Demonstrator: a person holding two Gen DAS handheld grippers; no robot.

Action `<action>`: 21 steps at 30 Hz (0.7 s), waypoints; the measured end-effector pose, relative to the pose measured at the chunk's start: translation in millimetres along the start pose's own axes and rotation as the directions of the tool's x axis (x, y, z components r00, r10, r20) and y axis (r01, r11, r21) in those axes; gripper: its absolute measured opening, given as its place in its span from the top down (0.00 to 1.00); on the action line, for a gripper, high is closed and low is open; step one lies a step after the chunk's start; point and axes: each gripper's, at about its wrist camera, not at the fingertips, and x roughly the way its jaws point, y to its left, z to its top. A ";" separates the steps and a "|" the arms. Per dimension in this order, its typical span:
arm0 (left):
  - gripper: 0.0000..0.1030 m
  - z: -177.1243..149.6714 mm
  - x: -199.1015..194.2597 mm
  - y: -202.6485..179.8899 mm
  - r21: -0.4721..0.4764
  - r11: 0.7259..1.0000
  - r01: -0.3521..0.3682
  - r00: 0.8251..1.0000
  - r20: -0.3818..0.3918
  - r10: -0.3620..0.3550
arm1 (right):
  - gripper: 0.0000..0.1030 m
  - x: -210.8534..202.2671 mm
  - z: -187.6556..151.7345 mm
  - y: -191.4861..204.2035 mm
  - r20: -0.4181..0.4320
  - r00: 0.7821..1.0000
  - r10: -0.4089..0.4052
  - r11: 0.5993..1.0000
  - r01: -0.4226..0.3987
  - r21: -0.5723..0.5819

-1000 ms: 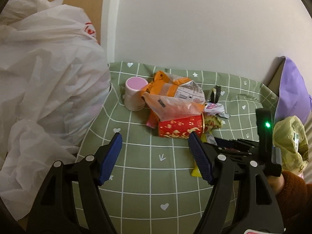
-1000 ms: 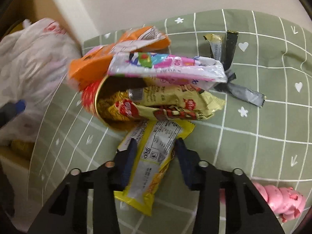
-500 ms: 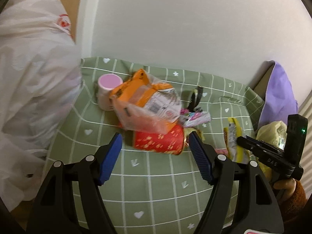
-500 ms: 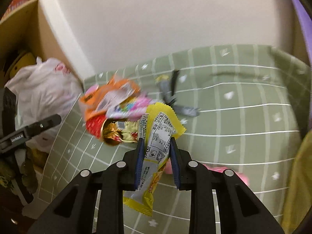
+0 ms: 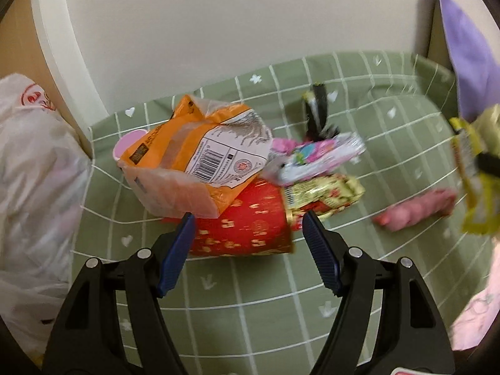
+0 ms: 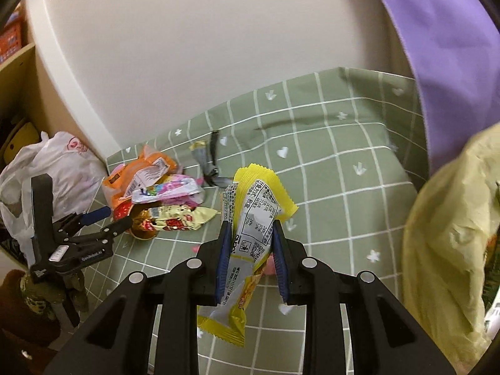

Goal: Collect trash
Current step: 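Grasp the red-gold paper cup rim with the left tool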

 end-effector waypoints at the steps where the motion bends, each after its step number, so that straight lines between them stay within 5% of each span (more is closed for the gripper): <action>1: 0.35 -0.8 0.0 4.3 -0.011 1.000 -0.005 1.000 -0.001 0.005 | 0.76 -0.7 -0.4 -2.0 0.000 1.000 -0.002 1.000 0.002 0.006; 8: 0.35 -10.0 -4.4 43.0 -0.090 0.994 -0.070 0.998 -0.012 0.069 | 0.75 6.5 -2.8 -2.4 -0.023 0.998 0.054 0.998 -0.054 0.034; 14: 0.36 -28.0 -17.6 77.1 -0.212 0.976 -0.040 0.999 -0.016 0.038 | 0.76 17.3 1.4 15.3 -0.047 0.996 0.073 0.997 -0.074 -0.008; 21: 0.66 -37.0 -24.1 91.2 -0.253 0.968 0.002 1.000 -0.025 -0.009 | 0.76 26.8 7.1 36.9 -0.053 0.991 0.124 0.990 -0.128 -0.067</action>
